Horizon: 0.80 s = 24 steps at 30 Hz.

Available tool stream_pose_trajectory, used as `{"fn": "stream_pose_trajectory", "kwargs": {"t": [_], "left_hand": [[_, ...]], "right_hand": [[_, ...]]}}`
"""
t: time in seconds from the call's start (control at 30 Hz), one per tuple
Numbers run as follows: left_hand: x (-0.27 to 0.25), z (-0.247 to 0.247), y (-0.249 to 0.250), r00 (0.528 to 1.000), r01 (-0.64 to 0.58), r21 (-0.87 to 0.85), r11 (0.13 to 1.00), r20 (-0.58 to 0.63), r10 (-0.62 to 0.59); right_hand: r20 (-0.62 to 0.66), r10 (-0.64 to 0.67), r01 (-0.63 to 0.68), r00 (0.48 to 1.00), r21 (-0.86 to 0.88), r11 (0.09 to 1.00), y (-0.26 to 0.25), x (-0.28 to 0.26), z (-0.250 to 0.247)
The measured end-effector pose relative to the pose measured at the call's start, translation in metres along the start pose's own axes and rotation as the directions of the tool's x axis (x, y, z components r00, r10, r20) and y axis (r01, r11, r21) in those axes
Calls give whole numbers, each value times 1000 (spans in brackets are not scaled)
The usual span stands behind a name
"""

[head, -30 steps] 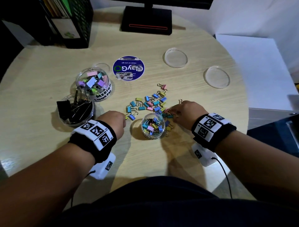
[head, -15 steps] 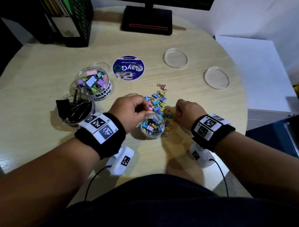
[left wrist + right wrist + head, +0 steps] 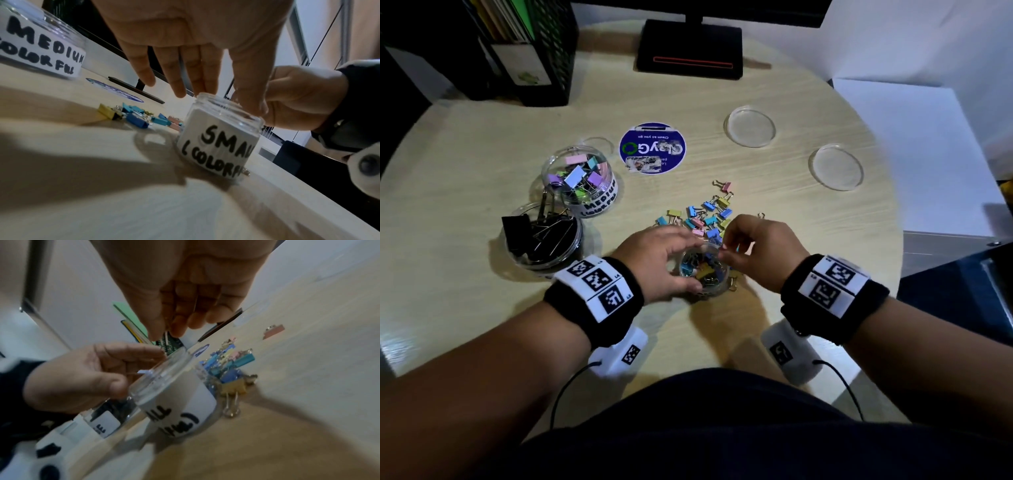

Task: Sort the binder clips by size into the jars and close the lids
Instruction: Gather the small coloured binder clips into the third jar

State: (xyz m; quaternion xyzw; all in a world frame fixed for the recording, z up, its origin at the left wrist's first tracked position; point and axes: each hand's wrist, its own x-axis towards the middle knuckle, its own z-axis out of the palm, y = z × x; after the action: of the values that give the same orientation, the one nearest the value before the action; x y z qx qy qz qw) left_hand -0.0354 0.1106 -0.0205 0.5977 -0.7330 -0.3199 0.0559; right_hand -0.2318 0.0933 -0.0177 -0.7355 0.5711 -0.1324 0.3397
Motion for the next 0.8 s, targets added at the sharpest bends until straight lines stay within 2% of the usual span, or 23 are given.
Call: {"fn": "stream_pose_trajectory", "kwargs": {"t": [0.1,0.2,0.3,0.37,0.43,0.5,0.57,0.67,0.8], "left_hand": [[1,0,0,1000,23,49,999,-2,-23],[1,1,-2,1000,3,1,1000,-27,-3],[3,3,-10,994,-16,-111,994,-108,4],[8,3,-19,979,31,-130,991,-198,-57],[14,2,-30,960,135,-85,987,-234,-151],[19,0,-38,956,239,16,971,-178,-233],[20,-1,-41,957,282,129,951,-109,-269],[19,1,-41,961,276,169,946,-55,-271],[21,3,-35,968,251,200,947,-52,-245]], "right_hand": [[20,-8,9,1000,-36,999,1,1,3],[-76,55,-61,996,-73,995,15,12,-8],[-118,167,-195,979,-281,940,39,33,-21],[-76,254,-264,964,-364,893,53,43,-25],[-15,302,-285,953,-381,880,59,47,-25],[-5,291,-272,957,-370,888,60,46,-24],[-19,281,-267,959,-380,886,56,45,-24],[-5,289,-253,957,-494,832,47,45,-23],[10,271,-221,963,-547,807,42,41,-19]]}}
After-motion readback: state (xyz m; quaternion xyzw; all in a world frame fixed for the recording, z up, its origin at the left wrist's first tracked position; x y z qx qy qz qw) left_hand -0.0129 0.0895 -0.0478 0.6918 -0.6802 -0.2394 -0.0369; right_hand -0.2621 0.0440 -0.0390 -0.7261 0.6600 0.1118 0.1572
